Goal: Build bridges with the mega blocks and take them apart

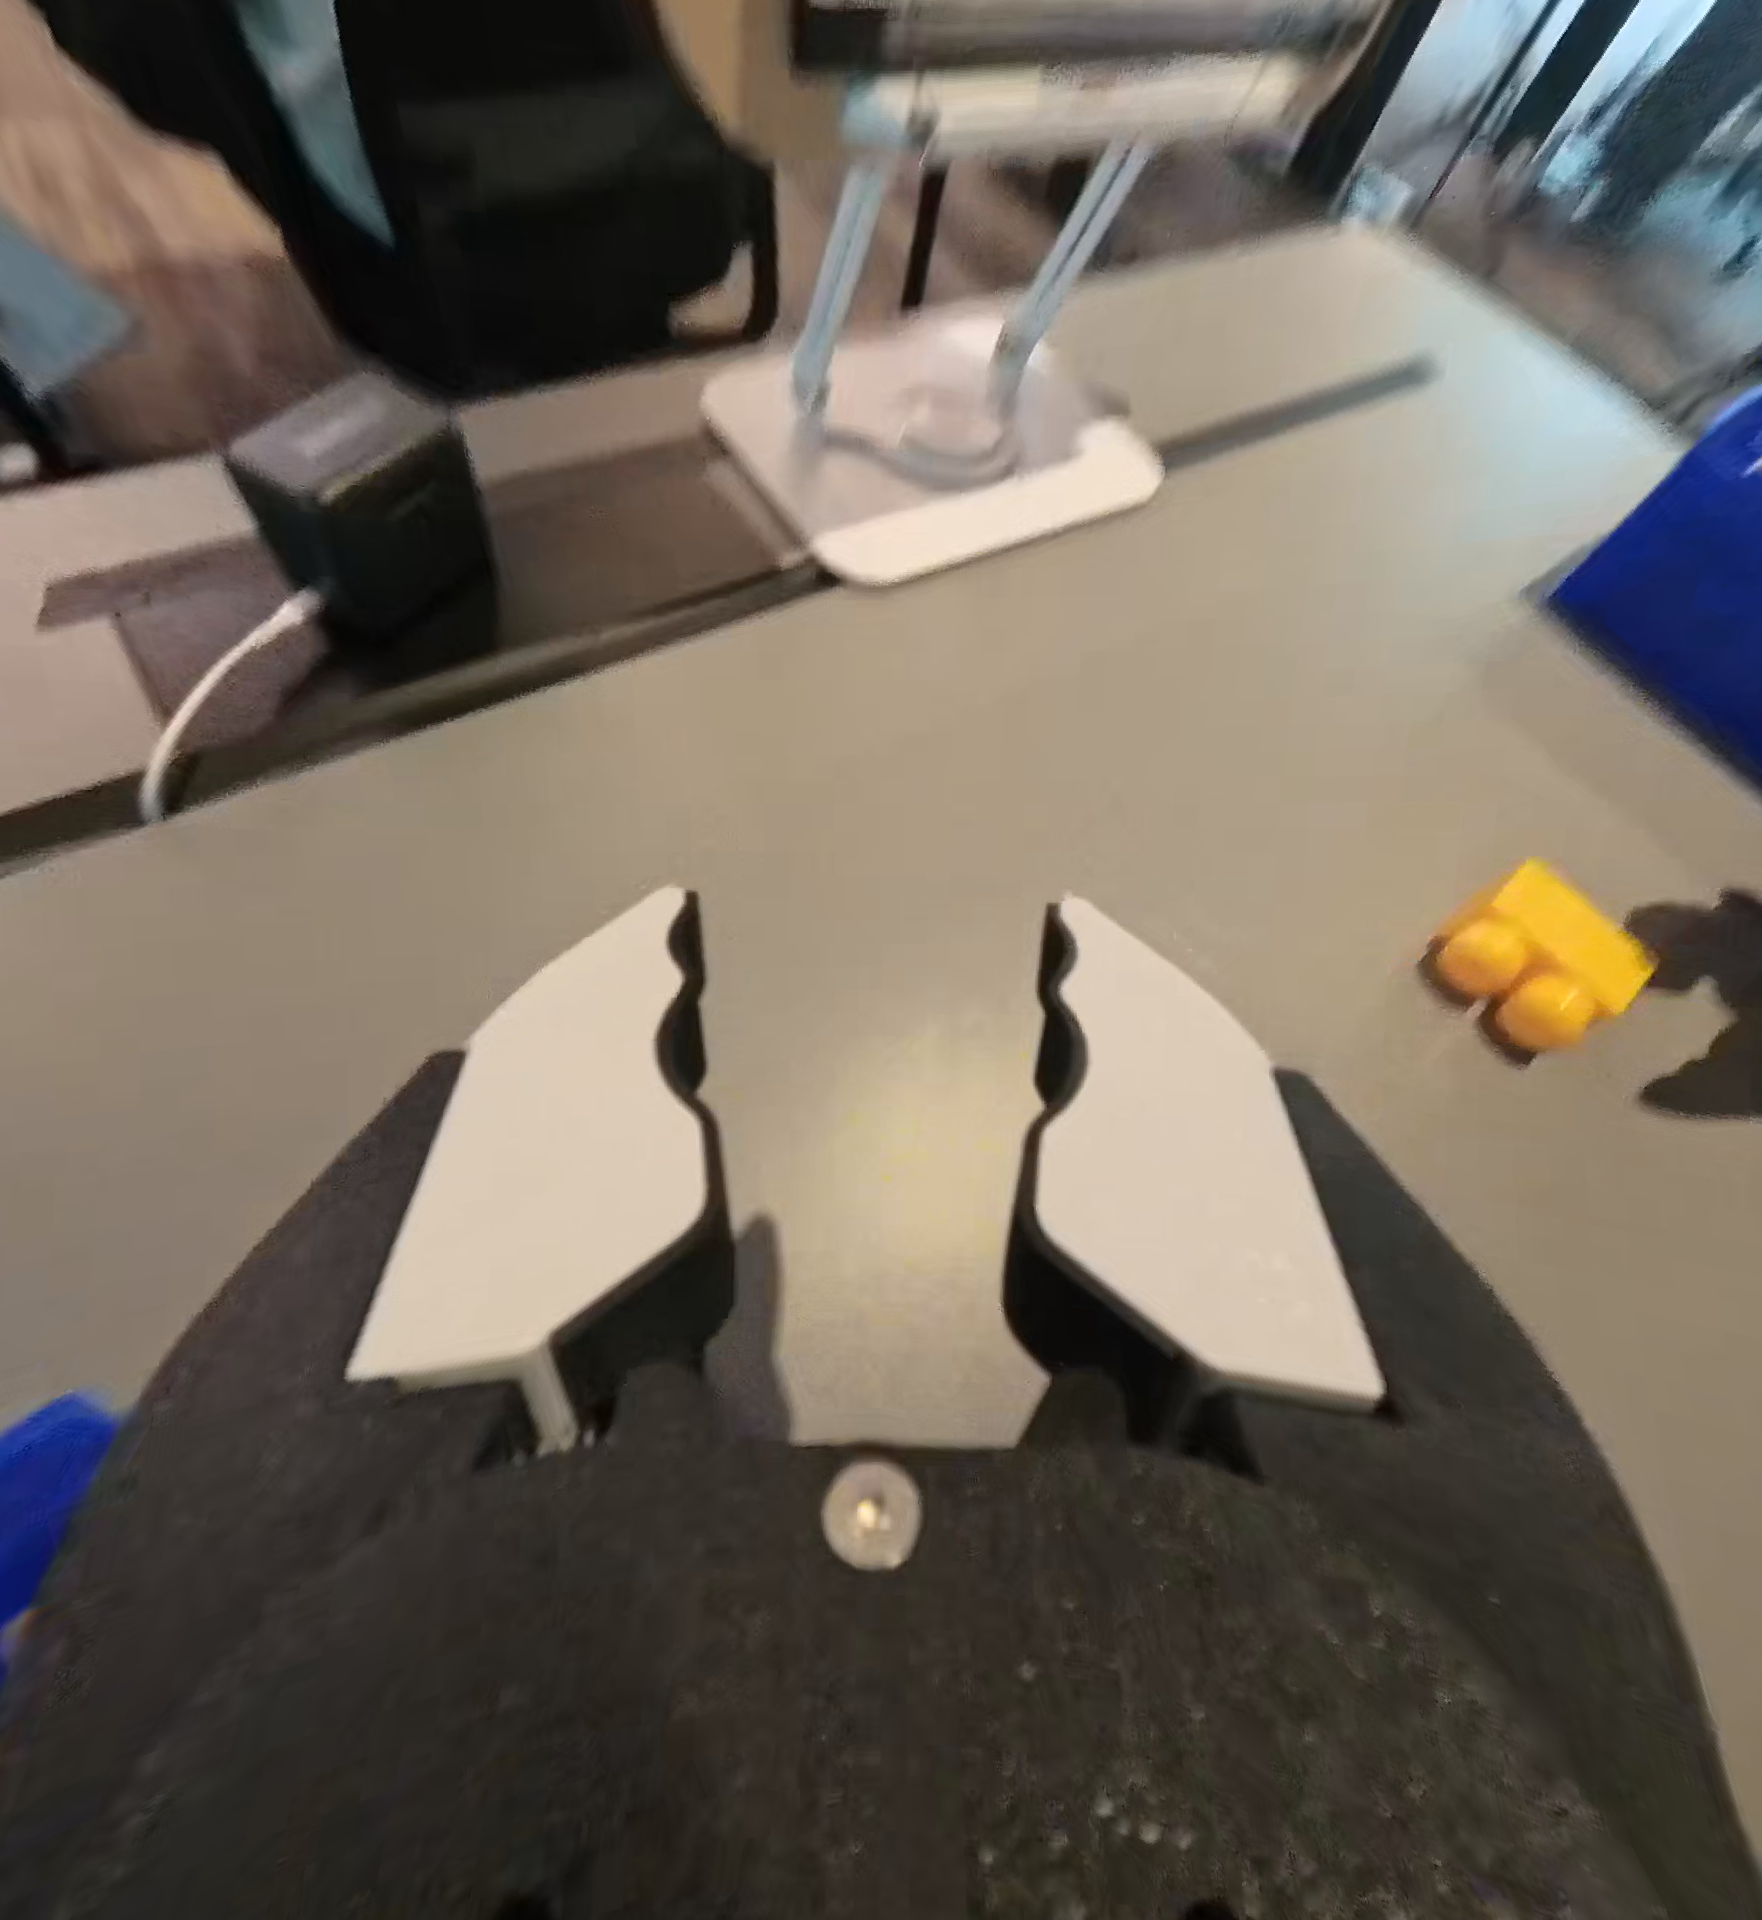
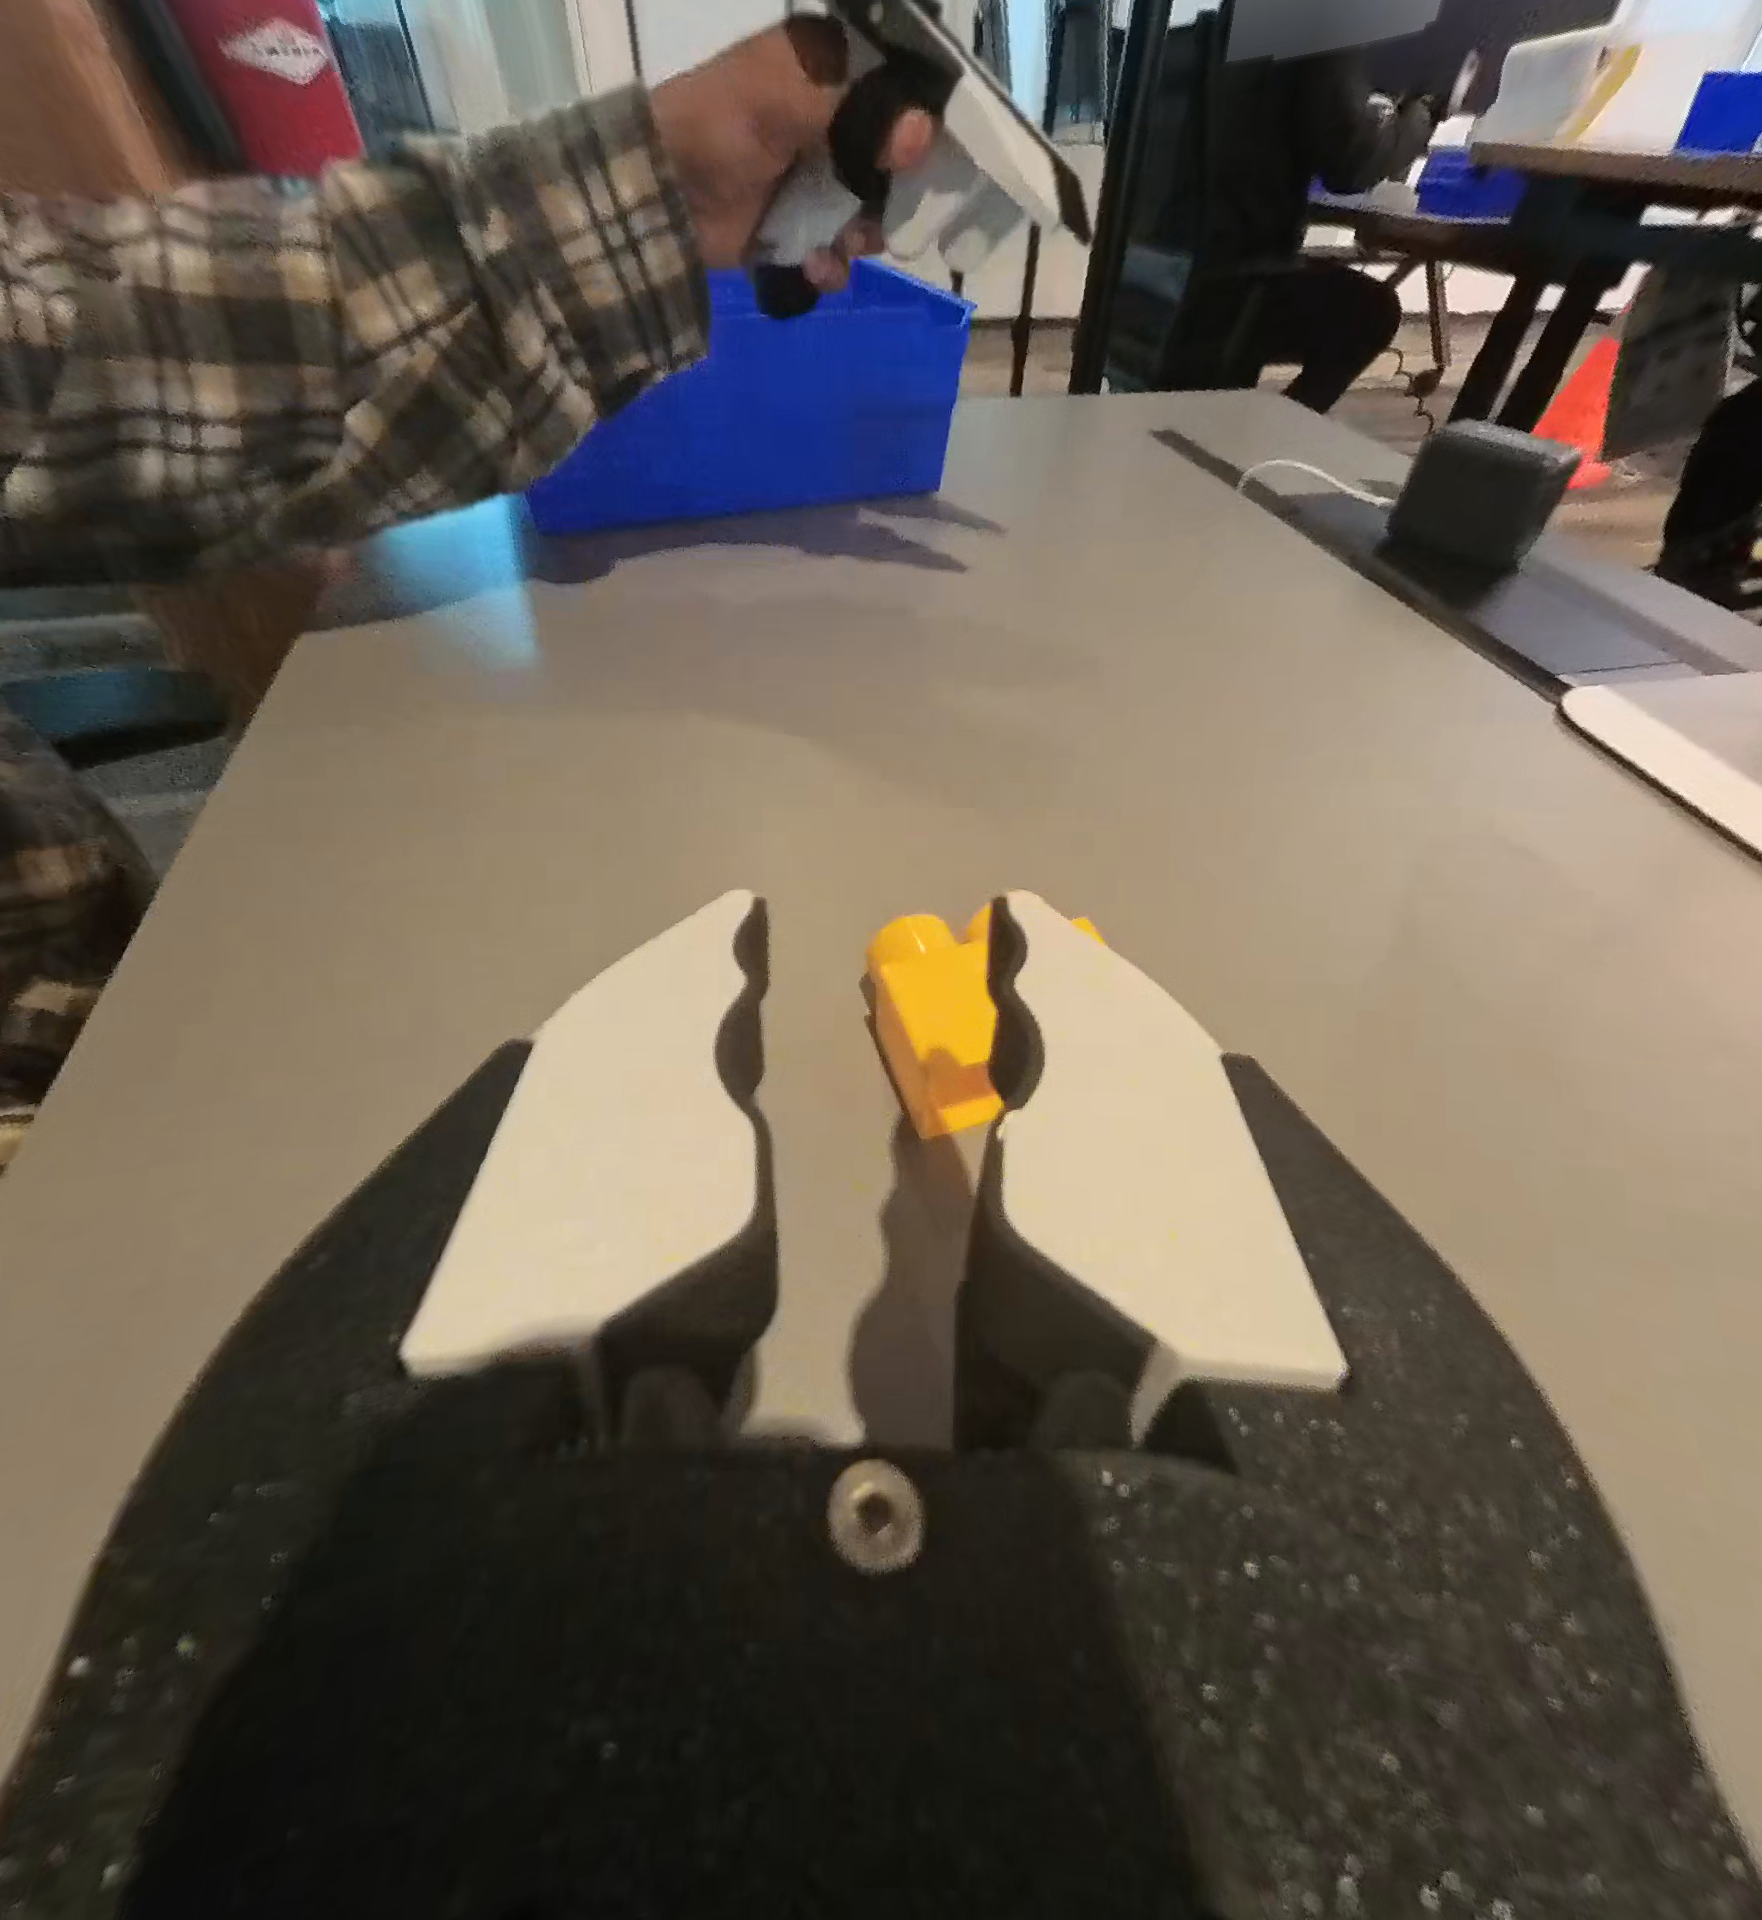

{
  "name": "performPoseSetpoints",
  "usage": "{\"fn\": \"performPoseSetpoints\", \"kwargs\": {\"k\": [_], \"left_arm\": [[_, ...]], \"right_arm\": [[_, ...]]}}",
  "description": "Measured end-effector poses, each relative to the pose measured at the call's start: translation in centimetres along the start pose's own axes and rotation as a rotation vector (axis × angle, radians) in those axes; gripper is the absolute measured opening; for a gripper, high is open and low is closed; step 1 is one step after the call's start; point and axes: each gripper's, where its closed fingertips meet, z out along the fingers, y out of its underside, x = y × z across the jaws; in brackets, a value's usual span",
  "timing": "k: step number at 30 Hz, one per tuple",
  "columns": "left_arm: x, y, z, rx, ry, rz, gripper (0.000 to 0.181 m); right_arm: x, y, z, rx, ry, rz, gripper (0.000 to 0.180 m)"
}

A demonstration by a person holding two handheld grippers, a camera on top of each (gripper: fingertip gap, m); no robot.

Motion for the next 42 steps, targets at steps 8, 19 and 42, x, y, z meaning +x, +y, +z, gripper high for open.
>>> {"fn": "performPoseSetpoints", "kwargs": {"k": [8,19,42], "left_arm": [[-3.5,-2.4,-7.7,-0.206,-0.167,0.072,0.072],[-11.1,8.2,-13.9,-0.292,-0.207,-0.102,0.070],[-12.9,14.1,-8.6,-0.258,-0.256,-0.387,0.067]], "right_arm": [[-0.5,1.8,0.3,-0.106,0.001,-0.023,0.053],[-1.9,1.3,1.0,-0.098,-0.034,-0.076,0.055],[-3.0,-4.7,3.2,-0.269,0.084,-0.084,0.052]]}}
